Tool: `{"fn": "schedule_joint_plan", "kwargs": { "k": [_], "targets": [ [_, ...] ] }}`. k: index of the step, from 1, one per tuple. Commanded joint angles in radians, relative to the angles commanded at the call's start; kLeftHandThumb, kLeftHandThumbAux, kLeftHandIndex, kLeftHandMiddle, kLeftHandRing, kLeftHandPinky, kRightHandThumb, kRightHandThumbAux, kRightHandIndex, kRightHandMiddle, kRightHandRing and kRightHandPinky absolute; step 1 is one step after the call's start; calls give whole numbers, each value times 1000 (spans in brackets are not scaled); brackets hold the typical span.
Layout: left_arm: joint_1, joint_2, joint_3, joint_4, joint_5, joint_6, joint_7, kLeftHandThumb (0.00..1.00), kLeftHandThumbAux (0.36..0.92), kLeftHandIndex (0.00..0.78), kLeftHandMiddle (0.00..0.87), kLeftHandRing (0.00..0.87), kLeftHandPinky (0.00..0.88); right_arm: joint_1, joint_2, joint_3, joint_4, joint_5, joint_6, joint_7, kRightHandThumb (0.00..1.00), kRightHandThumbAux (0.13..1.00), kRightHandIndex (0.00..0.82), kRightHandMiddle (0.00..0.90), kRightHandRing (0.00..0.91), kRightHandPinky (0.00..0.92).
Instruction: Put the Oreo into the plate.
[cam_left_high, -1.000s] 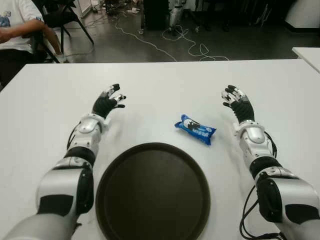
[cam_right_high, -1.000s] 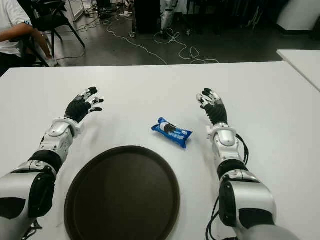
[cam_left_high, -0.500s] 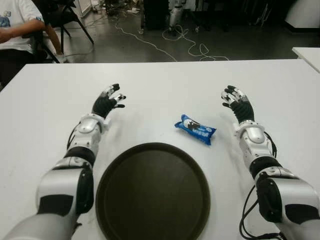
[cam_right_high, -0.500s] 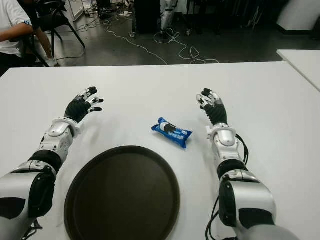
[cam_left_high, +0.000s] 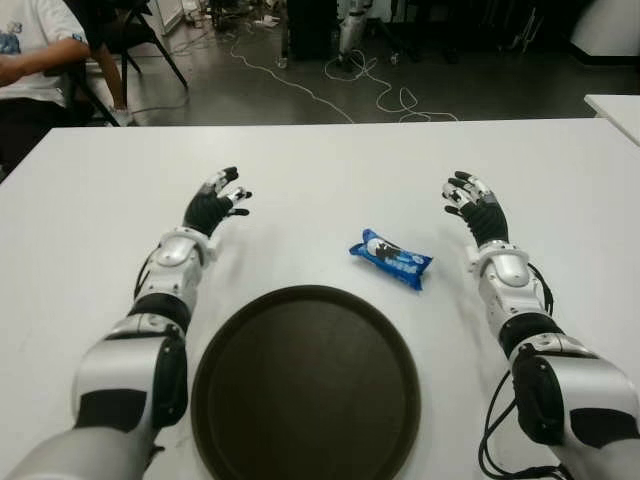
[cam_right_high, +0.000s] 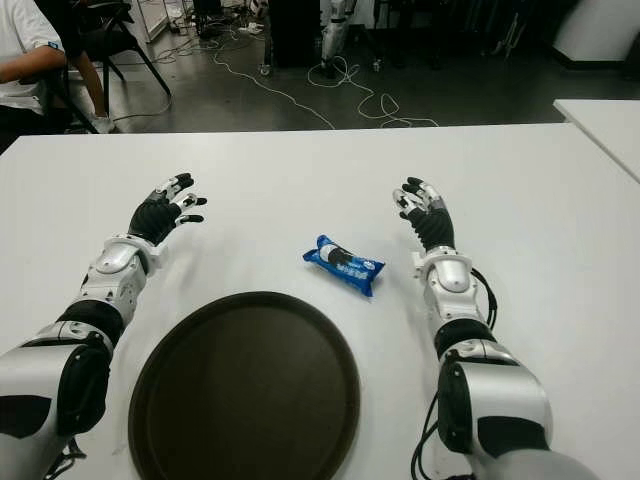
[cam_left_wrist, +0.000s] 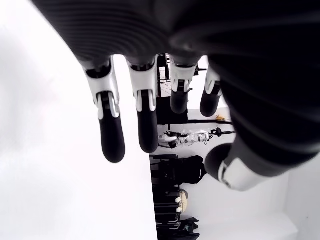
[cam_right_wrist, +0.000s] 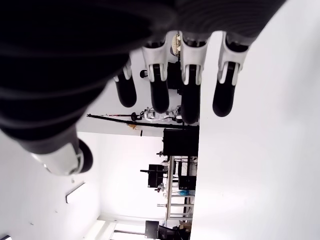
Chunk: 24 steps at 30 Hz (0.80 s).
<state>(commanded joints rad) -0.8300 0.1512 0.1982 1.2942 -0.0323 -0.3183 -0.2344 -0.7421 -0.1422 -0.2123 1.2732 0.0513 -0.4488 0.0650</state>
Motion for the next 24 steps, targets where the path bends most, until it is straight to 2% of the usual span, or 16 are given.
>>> {"fn": "schedule_joint_plan", "kwargs": {
  "k": [9,24],
  "targets": [
    [1,1,-2,0,4,-2,5,275,686,13,74,227,358,2,-1,2,-3,-2,-2,5,403,531,159,177,196,241],
    [9,-1,-4,-5,3,-10,-3,259,670,1,71,221,367,5,-7,-8,-11,7,-15,5,372,552,143,194,196,207]
  ]
}}
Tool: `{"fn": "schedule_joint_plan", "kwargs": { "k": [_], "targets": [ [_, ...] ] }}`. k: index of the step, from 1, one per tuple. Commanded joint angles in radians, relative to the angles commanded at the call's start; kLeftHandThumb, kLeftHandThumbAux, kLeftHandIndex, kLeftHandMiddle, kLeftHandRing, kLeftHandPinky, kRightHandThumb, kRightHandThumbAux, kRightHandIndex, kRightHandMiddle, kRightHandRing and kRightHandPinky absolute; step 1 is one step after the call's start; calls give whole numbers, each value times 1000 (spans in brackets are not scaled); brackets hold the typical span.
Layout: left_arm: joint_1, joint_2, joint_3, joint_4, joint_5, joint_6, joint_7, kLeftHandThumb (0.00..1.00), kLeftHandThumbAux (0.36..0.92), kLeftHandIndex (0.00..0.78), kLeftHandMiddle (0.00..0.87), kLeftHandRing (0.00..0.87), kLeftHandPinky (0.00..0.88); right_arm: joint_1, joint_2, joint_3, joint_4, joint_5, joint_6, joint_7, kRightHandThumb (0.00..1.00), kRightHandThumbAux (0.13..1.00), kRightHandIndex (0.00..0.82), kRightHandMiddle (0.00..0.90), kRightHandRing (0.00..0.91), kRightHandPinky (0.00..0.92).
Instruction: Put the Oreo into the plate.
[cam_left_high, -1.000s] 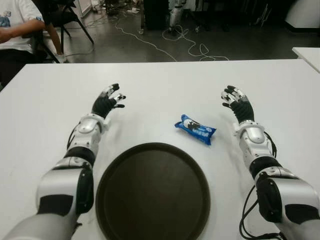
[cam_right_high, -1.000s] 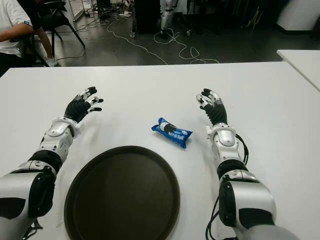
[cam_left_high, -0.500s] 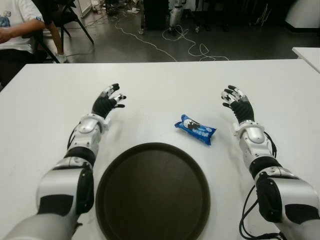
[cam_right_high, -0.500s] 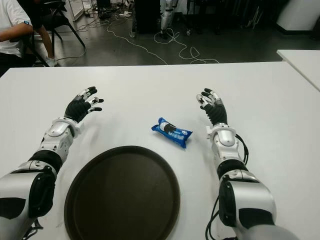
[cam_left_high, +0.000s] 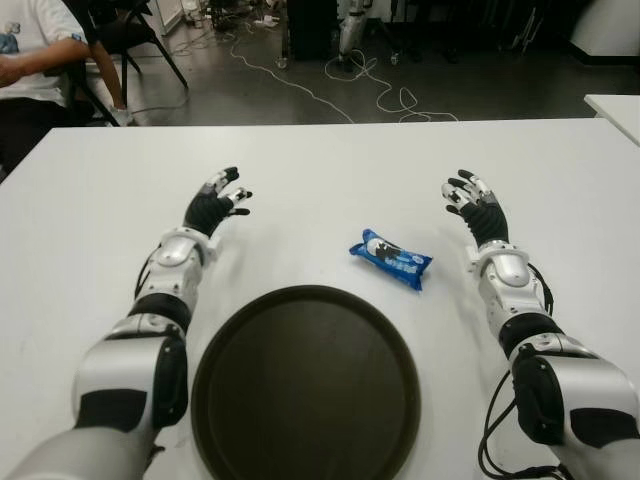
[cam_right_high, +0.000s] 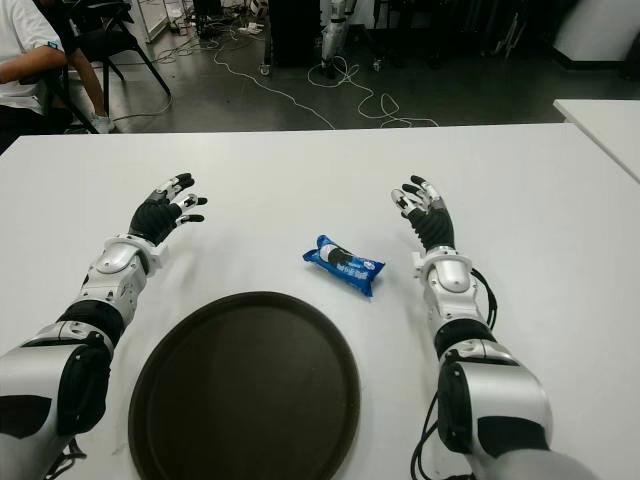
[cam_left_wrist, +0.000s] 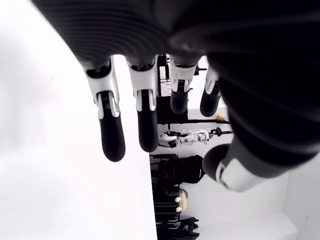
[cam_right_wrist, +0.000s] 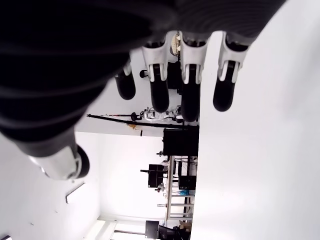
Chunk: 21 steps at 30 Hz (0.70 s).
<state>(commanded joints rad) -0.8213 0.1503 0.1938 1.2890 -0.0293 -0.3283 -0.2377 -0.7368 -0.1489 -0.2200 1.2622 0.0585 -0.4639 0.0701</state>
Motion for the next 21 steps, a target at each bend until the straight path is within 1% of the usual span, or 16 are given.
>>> {"fn": "schedule_joint_plan", "kwargs": {
  "k": [3,6,9,13,17,19,20,21],
  "targets": [
    [0,0,0,-1,0,-1,-2,258,669,1,71,226,377,-1,-3,-2,-4,3,-8,2,348,551,123,181,175,171],
    [0,1,-3,-1,4,0,2,256,671,3,72,227,374,-5,-8,15,-16,-20,-40,-19,334,552,114,188,176,161],
    [0,1,-4,0,5,0,5,252,670,3,70,225,370,-8,-16,34,-20,-43,-60,-41,333,558,109,198,186,169],
    [-1,1,-2,2,3,5,6,252,676,3,69,227,373,-15,-29,67,-26,-86,-66,-88,346,565,106,203,191,179],
    [-1,0,-1,2,3,6,10,253,678,5,72,231,374,-37,-45,105,-51,-135,-42,-137,352,568,93,185,175,163],
    [-1,0,-1,3,3,6,11,255,679,8,73,232,373,-49,-52,130,-85,-166,-20,-163,346,572,84,170,163,147],
    [-1,-1,-1,3,2,6,12,257,679,10,73,232,374,-53,-65,161,-141,-208,11,-184,341,574,80,163,157,139],
    [-1,-1,0,3,2,6,12,267,677,13,75,233,373,-54,-74,183,-185,-238,36,-198,310,572,69,146,139,115]
  ]
}}
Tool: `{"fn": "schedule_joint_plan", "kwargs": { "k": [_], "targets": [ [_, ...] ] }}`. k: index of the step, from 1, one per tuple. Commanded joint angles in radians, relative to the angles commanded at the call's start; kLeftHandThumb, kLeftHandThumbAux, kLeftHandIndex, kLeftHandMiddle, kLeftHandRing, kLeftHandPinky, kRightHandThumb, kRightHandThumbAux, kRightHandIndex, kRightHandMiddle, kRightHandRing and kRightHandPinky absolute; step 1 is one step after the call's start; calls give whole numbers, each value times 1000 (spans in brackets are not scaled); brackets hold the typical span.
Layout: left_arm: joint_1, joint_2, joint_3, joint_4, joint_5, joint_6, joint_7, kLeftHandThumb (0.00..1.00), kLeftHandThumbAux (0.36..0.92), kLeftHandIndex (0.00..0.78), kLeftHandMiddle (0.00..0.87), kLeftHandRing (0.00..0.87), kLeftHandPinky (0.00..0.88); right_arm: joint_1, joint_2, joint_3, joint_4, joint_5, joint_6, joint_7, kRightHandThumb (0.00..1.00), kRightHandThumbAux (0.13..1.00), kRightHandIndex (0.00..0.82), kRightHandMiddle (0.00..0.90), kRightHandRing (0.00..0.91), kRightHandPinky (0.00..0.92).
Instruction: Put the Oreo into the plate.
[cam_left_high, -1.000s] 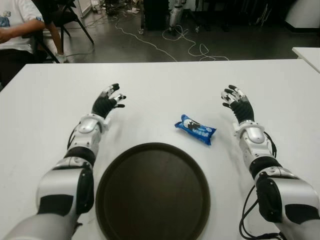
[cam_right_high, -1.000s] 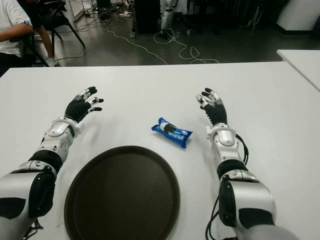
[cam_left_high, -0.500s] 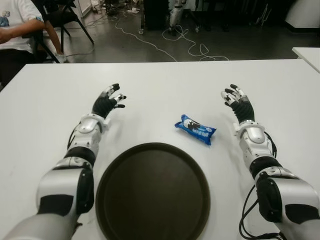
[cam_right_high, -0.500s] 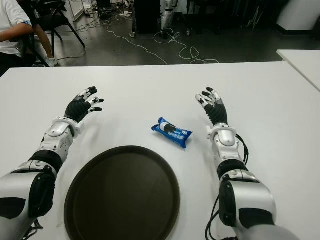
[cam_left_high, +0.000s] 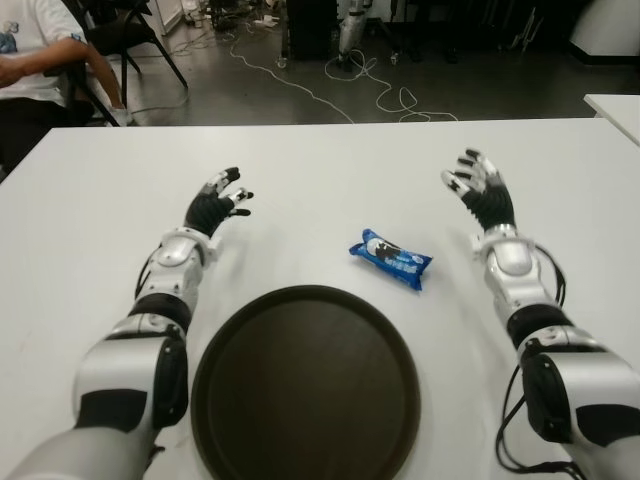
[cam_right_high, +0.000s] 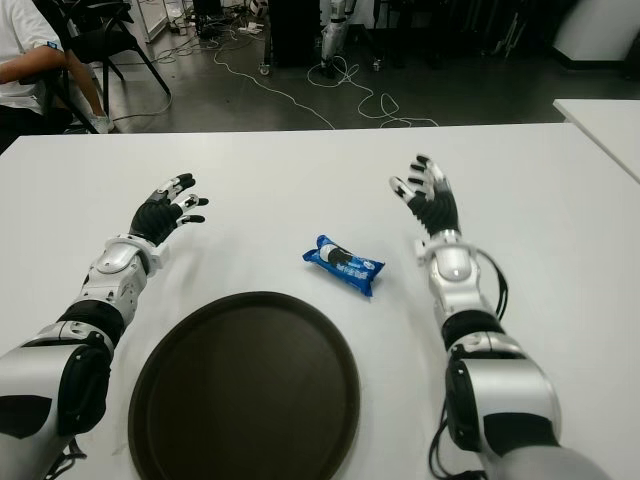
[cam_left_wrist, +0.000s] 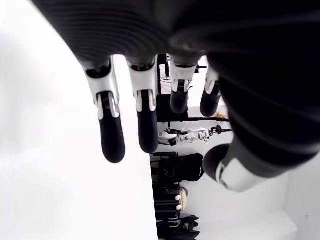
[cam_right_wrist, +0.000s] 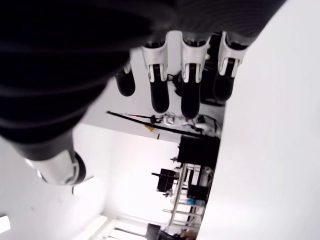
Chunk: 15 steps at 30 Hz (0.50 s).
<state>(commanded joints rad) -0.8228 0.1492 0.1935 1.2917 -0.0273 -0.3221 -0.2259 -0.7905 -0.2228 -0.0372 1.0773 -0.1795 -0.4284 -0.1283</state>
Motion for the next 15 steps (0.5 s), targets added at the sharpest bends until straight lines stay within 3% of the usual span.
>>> {"fn": "schedule_joint_plan", "kwargs": {
  "k": [6,9,15],
  "targets": [
    [0,-2,4,1,-3,5,1,289,663,16,78,232,371,-15,-54,117,-181,-163,145,-21,187,582,36,99,86,54],
    [1,-1,5,2,-4,6,1,281,658,15,78,230,368,6,-63,158,-266,-218,204,-19,143,588,27,79,66,34],
    [3,1,2,0,-1,1,2,274,660,18,80,229,365,83,-92,312,-530,-436,449,59,27,540,3,19,8,3]
  ]
}}
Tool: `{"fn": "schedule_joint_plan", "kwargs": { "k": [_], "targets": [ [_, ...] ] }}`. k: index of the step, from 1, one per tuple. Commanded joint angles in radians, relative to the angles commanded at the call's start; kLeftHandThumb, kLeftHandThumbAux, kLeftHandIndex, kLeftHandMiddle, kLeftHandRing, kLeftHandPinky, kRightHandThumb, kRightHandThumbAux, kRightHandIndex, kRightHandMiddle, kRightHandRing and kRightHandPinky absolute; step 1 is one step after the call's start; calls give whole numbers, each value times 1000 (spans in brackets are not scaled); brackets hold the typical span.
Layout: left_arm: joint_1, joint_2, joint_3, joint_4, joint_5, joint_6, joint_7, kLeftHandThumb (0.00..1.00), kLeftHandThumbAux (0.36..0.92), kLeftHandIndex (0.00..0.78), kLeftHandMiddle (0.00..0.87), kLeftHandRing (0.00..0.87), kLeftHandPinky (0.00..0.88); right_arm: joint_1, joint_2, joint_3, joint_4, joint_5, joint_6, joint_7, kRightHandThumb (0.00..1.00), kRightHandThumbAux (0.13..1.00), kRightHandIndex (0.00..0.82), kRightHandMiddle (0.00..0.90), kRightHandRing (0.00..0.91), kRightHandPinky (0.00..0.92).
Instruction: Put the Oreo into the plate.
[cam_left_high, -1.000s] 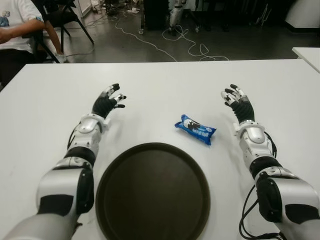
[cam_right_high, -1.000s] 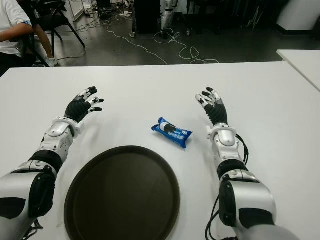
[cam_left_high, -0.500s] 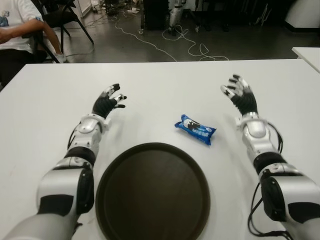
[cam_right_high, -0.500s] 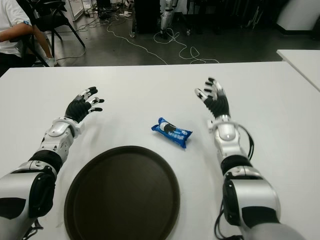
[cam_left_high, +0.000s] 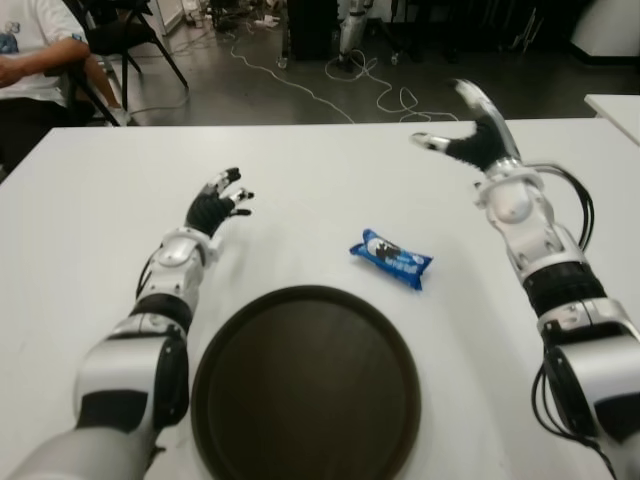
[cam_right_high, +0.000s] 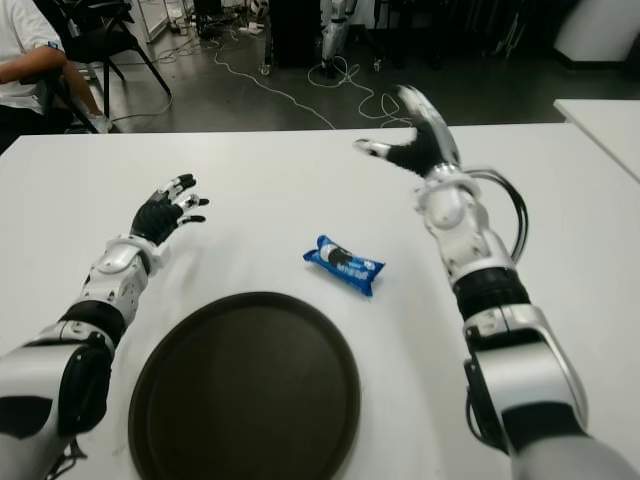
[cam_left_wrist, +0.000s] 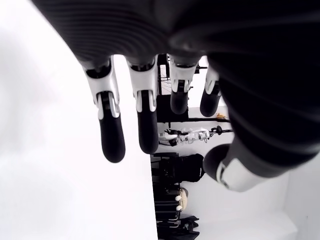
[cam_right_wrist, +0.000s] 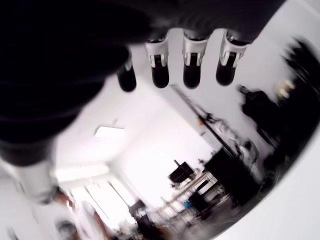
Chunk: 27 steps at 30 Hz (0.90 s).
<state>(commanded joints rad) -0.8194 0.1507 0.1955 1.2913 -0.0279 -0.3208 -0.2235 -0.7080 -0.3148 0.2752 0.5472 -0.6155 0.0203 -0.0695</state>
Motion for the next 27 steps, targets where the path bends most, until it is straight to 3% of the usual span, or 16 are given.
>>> {"fn": "schedule_joint_plan", "kwargs": {
  "k": [3,8,10,15,27],
  "targets": [
    [-1,1,-2,-1,1,0,-3,272,655,16,83,235,374,6,-10,56,-42,-56,57,62,8,512,0,10,2,1],
    [0,2,-5,-2,3,-1,-4,269,643,16,89,238,375,72,-7,105,-144,-81,73,126,1,481,0,15,0,0],
    [1,2,-6,-2,5,-2,-4,271,643,18,88,236,372,76,-27,131,-159,-82,64,194,0,466,0,14,3,2],
    [2,3,-7,-2,5,-5,-3,292,661,20,83,237,376,57,-41,166,-123,-92,53,264,0,433,0,15,15,21],
    [4,6,-7,-1,3,-7,-4,263,672,23,83,239,380,22,-35,241,-78,-160,71,325,0,397,0,38,46,56]
  ]
}}
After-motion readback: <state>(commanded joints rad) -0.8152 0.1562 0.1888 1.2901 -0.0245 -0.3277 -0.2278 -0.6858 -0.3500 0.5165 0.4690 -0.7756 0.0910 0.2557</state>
